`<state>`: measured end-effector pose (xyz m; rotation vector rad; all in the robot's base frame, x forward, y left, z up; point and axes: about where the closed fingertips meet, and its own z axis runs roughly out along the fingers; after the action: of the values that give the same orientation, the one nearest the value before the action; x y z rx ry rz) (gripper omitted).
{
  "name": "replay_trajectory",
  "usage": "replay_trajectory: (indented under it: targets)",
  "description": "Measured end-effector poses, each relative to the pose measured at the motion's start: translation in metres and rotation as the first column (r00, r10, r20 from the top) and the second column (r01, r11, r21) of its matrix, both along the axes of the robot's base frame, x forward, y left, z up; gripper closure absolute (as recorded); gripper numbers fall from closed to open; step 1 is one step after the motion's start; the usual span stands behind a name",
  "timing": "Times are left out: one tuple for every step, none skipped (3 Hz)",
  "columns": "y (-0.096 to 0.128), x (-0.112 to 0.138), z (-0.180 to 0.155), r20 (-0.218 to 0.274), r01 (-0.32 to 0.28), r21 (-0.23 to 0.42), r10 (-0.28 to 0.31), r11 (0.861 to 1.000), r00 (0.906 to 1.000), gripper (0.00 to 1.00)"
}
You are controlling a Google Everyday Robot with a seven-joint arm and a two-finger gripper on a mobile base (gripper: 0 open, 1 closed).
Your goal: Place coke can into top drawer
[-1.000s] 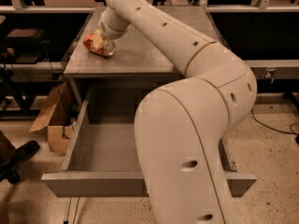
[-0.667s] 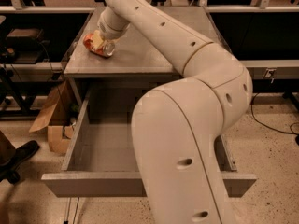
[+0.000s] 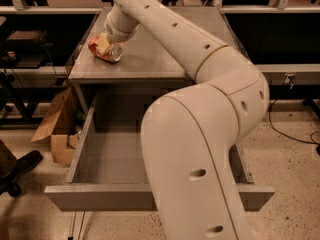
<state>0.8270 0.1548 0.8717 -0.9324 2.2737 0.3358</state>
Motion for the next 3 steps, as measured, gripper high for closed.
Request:
replay_trajectory:
  targets:
    - [-0.018, -0.007, 0.010, 0.014, 0.005, 0.040, -0.005, 0.999, 0.9999, 1.00]
    - [-0.051, -0.027, 0.032, 0.060, 0.018, 0.127, -0.026, 0.992, 0.9979, 1.00]
    - [-0.073, -0.052, 0.054, 0.106, 0.007, 0.202, -0.030, 0.979, 0.9939, 1.00]
